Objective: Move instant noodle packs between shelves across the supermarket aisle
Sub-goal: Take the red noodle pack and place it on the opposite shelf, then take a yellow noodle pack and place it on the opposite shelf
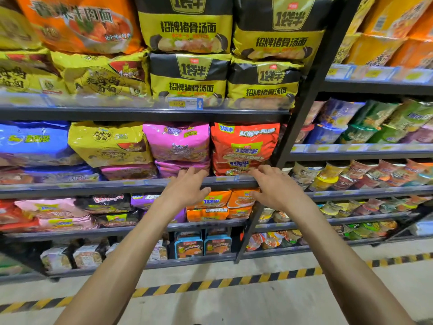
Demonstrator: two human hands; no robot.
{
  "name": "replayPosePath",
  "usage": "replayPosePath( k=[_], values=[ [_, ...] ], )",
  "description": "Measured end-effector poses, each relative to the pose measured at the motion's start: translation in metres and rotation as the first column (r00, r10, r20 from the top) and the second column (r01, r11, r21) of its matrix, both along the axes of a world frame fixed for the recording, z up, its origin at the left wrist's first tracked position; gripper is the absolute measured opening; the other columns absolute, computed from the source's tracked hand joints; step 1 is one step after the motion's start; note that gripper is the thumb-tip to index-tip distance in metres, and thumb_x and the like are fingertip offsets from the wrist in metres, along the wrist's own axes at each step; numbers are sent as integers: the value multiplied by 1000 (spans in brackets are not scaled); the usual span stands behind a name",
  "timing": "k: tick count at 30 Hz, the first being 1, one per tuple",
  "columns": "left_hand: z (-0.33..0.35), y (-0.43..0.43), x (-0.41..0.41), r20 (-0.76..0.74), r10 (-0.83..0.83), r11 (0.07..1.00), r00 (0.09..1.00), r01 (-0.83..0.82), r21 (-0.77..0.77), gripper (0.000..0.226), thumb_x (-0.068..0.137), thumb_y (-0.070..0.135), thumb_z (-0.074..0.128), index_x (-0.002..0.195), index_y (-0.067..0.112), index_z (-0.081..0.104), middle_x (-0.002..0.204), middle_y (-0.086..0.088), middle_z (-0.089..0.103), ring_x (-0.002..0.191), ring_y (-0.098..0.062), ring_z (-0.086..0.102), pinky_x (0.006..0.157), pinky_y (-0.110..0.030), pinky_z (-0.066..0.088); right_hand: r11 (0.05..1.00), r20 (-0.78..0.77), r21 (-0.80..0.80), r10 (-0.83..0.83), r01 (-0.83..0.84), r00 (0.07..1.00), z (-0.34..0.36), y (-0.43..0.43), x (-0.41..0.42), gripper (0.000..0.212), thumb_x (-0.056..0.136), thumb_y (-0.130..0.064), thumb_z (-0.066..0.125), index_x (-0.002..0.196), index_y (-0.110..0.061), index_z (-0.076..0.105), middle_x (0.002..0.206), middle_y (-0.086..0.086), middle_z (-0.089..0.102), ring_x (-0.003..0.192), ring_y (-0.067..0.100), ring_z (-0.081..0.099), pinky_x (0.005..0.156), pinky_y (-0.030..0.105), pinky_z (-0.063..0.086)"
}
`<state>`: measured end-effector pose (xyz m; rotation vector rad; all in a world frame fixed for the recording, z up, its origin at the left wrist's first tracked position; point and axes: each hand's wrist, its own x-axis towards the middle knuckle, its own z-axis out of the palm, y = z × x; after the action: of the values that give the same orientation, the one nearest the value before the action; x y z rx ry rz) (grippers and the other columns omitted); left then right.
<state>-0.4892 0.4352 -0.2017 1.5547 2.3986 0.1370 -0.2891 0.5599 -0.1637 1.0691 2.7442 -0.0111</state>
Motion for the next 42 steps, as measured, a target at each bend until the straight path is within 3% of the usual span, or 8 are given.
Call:
replayPosePath(
  k=[8,17,25,32,42],
  values=[
    [35,-71,26,-116,18,999,993,-12,51,59,102,47,48,155,24,35,157,-8,40,144,-34,37,111,-52,41,998,34,29,52,-53,998,23,-61,19,62,100,-43,51,154,-25,28,160,5,30,145,31,29,110,51,38],
    [46,-182,55,-138,123,992,983,-121,21,57,104,50,45,154,26,36,157,-6,39,145,-32,35,113,-55,37,992,89,-24,123,-122,988,36,-147,38,64,102,-45,48,158,-25,22,161,8,27,147,34,26,111,51,36],
    [71,-269,70,-218,218,976,951,-213,47,54,101,49,49,149,24,43,152,-6,46,140,-31,42,109,-50,43,969,18,-33,244,-243,970,52,-225,29,65,101,-48,50,156,-23,26,159,10,31,145,34,29,111,51,35],
    [96,-371,62,-249,384,923,889,-370,103,52,103,49,46,149,28,43,153,-2,46,140,-28,44,107,-48,44,922,23,-65,384,-382,923,66,-298,0,61,100,-46,50,153,-24,31,152,10,38,139,35,36,105,48,42],
    [127,-525,33,-242,609,793,756,-583,176,53,102,51,48,149,29,42,152,-4,47,139,-29,44,107,-51,46,804,-25,17,595,-595,803,109,-433,-77,62,101,-46,48,155,-24,28,156,11,36,141,35,36,111,48,38]
  ],
)
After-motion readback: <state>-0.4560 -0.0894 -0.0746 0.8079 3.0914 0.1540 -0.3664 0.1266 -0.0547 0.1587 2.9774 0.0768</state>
